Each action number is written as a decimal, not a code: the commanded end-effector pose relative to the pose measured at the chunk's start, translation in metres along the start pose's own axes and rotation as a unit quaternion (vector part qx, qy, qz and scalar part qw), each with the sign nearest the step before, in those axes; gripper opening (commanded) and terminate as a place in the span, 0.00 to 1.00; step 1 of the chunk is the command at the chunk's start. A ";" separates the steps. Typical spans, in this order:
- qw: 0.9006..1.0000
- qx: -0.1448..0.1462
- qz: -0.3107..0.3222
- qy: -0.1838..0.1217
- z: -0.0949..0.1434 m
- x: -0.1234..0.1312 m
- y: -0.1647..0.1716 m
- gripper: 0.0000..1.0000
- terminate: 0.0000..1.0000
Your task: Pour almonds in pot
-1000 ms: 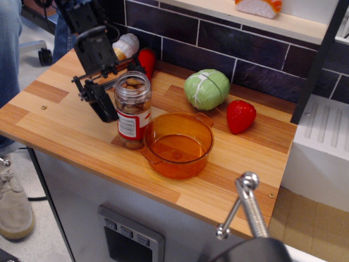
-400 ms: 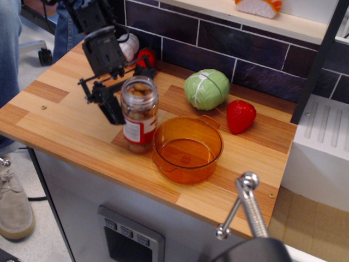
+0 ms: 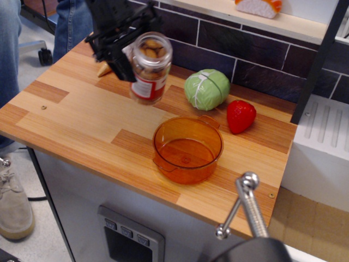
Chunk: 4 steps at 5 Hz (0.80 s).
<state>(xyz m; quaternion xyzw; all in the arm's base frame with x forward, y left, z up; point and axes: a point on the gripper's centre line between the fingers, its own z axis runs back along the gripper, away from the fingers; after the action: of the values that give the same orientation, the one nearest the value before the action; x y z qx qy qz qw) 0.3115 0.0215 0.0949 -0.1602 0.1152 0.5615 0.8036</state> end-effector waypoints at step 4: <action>0.876 -0.101 -0.169 -0.440 -0.012 -0.044 -0.012 0.00 0.00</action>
<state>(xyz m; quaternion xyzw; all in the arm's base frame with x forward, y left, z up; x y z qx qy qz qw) 0.3078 -0.0337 0.0875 0.0257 -0.3339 0.4224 0.8423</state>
